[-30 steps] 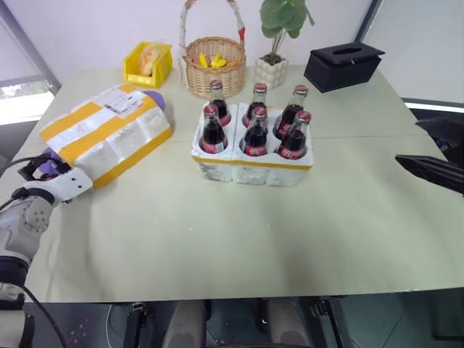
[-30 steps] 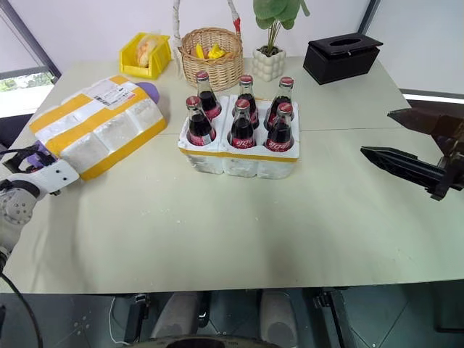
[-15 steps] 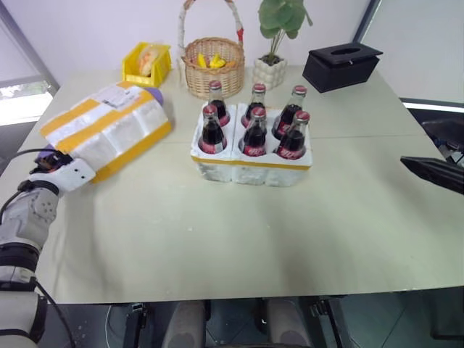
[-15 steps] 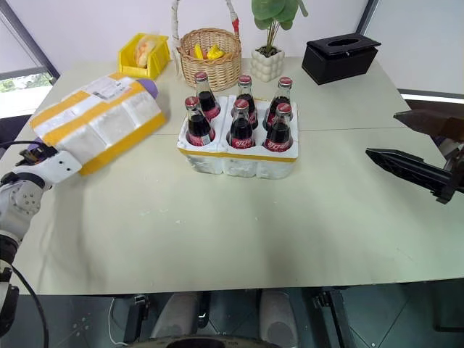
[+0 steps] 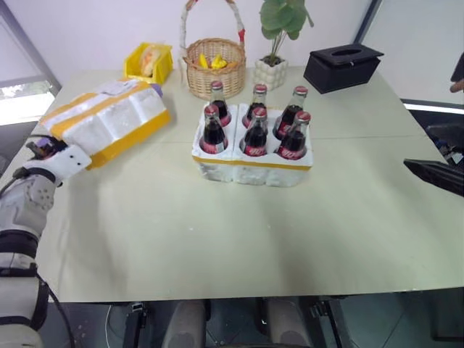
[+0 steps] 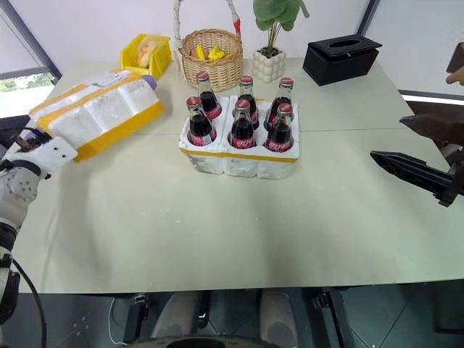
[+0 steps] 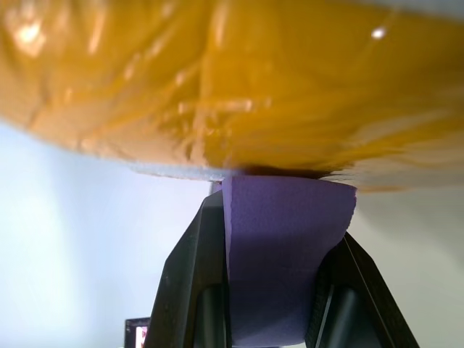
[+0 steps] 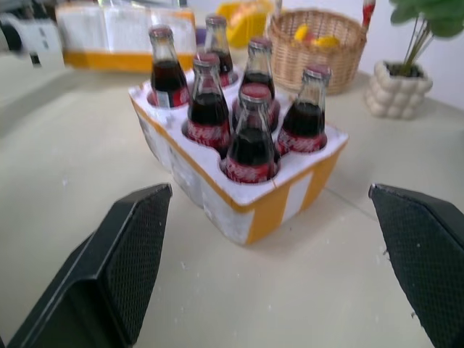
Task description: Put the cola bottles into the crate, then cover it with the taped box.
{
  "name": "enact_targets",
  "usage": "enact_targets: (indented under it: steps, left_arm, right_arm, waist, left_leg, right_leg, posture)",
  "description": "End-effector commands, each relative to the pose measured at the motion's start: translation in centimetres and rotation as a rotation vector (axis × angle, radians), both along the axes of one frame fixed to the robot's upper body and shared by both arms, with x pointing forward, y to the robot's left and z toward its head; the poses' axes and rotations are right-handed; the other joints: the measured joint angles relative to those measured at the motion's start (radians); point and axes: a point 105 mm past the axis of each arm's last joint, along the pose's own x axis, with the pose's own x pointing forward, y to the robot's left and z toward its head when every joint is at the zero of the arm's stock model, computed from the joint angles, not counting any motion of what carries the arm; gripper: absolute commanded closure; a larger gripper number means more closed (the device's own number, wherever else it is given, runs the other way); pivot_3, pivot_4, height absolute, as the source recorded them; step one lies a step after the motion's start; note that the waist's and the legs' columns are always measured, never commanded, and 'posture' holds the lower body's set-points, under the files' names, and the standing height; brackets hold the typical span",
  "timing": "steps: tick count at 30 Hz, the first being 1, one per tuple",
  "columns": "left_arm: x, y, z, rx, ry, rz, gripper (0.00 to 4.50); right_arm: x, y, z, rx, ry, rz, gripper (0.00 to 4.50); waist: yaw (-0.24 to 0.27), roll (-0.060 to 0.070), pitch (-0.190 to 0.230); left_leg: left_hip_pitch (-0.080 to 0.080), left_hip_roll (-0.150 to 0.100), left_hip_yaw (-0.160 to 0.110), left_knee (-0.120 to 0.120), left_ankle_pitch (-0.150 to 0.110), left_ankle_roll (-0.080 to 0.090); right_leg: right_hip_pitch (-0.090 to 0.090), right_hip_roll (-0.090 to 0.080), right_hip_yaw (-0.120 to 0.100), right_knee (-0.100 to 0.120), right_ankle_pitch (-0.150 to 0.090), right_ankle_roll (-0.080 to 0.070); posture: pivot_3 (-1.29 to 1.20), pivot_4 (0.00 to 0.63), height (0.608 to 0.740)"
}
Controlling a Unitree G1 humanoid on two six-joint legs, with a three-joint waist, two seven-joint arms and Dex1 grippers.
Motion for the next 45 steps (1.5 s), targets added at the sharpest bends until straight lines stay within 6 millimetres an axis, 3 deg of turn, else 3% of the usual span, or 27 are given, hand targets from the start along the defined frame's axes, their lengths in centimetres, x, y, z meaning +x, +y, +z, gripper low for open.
enact_targets:
  steps: [1, 7, 11, 13, 19, 23, 29, 45]
  left_arm:
    - [1.0, -0.7, 4.7, 0.032, -0.103, -0.041, 3.95]
    - [3.4, -6.3, 11.8, 0.031, -0.254, -0.235, 3.95]
    - [4.0, -12.4, 16.8, 0.036, -0.327, -0.464, 3.95]
    - [3.8, -15.0, 18.4, 0.035, -0.337, -0.574, 3.95]
    - [2.1, -20.3, 20.2, 0.082, -0.318, -0.813, 3.95]
    - [1.2, -22.6, 19.6, 0.115, -0.282, -0.912, 3.95]
    - [1.1, -24.9, 16.6, 0.172, -0.228, -1.003, 3.95]
    - [2.7, -26.2, 11.8, 0.316, -0.179, -1.020, 3.95]
  right_arm:
    - [-0.6, -0.2, 0.9, -0.016, -0.060, -0.017, 0.00]
    - [-0.7, -0.4, 0.9, -0.017, -0.057, -0.024, 0.00]
    - [-0.8, -0.4, 0.8, -0.016, -0.057, -0.028, 0.00]
    - [-0.8, -0.3, 0.8, -0.015, -0.055, -0.026, 0.00]
    - [-0.8, 0.0, 0.4, -0.007, -0.051, -0.019, 0.00]
    - [-0.7, 0.2, 0.1, 0.003, -0.047, -0.014, 0.00]
    - [-0.4, 0.7, 0.0, 0.019, -0.048, 0.001, 0.00]
    - [-0.4, 1.1, 0.7, 0.045, -0.070, 0.004, 0.00]
  waist:
    - [0.006, 0.000, 0.000]
    - [0.020, -0.001, 0.000]
    - [0.020, -0.002, 0.001]
    - [0.018, -0.002, 0.001]
    - [0.001, -0.002, 0.001]
    - [-0.004, -0.002, 0.001]
    - [-0.005, -0.002, 0.001]
    - [-0.003, -0.002, 0.001]
  left_leg:
    - [0.000, 0.000, 0.000, 0.000, 0.000, 0.000]
    - [-0.001, 0.000, 0.001, 0.000, 0.000, 0.000]
    - [-0.002, 0.000, 0.001, 0.001, 0.000, 0.000]
    - [-0.003, 0.000, 0.001, 0.001, 0.000, 0.000]
    - [-0.001, 0.000, 0.002, -0.001, 0.000, 0.000]
    - [-0.001, 0.002, 0.002, 0.001, 0.000, 0.000]
    - [0.001, 0.002, 0.002, 0.002, 0.000, 0.000]
    - [0.001, 0.002, 0.002, 0.002, 0.001, 0.000]
  right_leg:
    - [0.000, 0.000, 0.000, 0.000, 0.000, 0.001]
    - [0.000, 0.000, 0.000, -0.001, 0.002, 0.003]
    - [0.000, 0.000, 0.000, -0.002, 0.002, 0.003]
    - [0.000, 0.000, 0.000, -0.002, 0.002, 0.004]
    - [0.000, 0.001, 0.001, -0.001, 0.002, 0.005]
    - [0.000, 0.002, 0.001, -0.001, 0.002, 0.005]
    - [0.001, 0.002, 0.001, 0.000, 0.002, 0.003]
    - [0.002, 0.003, 0.001, 0.000, 0.002, 0.004]
  posture:
    - [0.00, 0.150, 0.740]
    - [0.00, 0.150, 0.740]
    - [0.00, 0.150, 0.740]
    - [0.00, 0.150, 0.740]
    - [0.00, 0.150, 0.740]
    - [0.00, 0.150, 0.740]
    - [0.00, 0.150, 0.740]
    - [0.00, 0.150, 0.740]
